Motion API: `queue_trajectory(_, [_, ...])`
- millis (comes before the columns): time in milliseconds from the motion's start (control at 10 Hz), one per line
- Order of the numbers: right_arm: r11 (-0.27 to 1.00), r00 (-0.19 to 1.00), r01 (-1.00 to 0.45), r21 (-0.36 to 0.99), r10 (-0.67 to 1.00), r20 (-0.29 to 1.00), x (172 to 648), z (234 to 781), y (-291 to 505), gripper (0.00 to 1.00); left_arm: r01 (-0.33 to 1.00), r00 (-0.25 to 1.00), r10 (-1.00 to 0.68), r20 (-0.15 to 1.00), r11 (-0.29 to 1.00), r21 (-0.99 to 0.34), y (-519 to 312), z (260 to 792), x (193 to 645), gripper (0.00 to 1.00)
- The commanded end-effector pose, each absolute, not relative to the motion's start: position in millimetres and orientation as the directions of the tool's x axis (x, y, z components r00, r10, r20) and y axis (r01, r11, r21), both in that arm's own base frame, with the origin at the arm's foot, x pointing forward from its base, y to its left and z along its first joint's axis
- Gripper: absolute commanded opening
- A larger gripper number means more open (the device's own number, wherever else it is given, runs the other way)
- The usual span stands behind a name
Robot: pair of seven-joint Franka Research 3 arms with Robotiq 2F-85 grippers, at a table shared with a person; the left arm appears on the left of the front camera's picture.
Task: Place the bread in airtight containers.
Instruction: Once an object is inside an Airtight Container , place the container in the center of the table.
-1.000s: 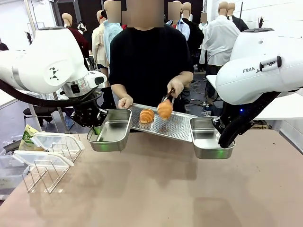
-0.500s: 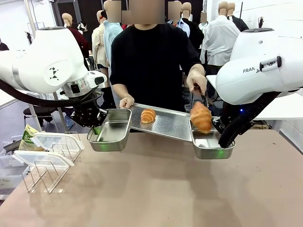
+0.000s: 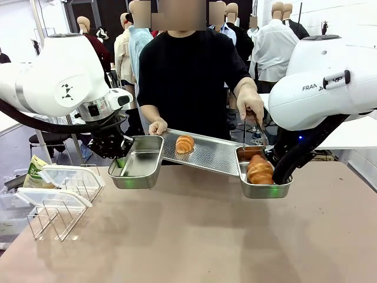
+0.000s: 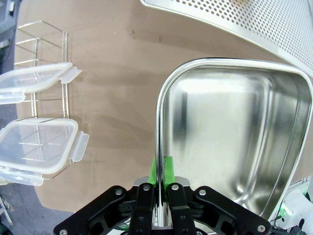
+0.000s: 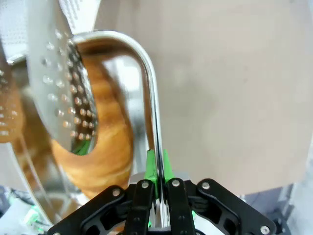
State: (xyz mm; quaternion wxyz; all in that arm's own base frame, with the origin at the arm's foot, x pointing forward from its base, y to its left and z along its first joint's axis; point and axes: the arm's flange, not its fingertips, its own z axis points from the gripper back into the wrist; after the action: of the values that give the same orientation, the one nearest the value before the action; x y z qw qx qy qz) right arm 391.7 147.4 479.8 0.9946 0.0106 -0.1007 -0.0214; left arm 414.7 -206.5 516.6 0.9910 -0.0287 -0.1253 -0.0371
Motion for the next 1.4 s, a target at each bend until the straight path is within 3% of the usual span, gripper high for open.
queue_trajectory(0, [0.998, 0.978, 0.050, 0.036, -0.056, 0.202, 390.0, 482.6, 147.3, 0.00, 0.079, 0.965, -0.063, 0.256, 0.996, -0.052, -204.9, 520.7, 415.6, 0.00])
queue_trajectory(1300, [0.998, 0.978, 0.050, 0.036, -0.056, 0.202, 390.0, 482.6, 147.3, 0.00, 0.079, 0.965, -0.063, 0.256, 0.996, -0.052, -204.9, 520.7, 415.6, 0.00])
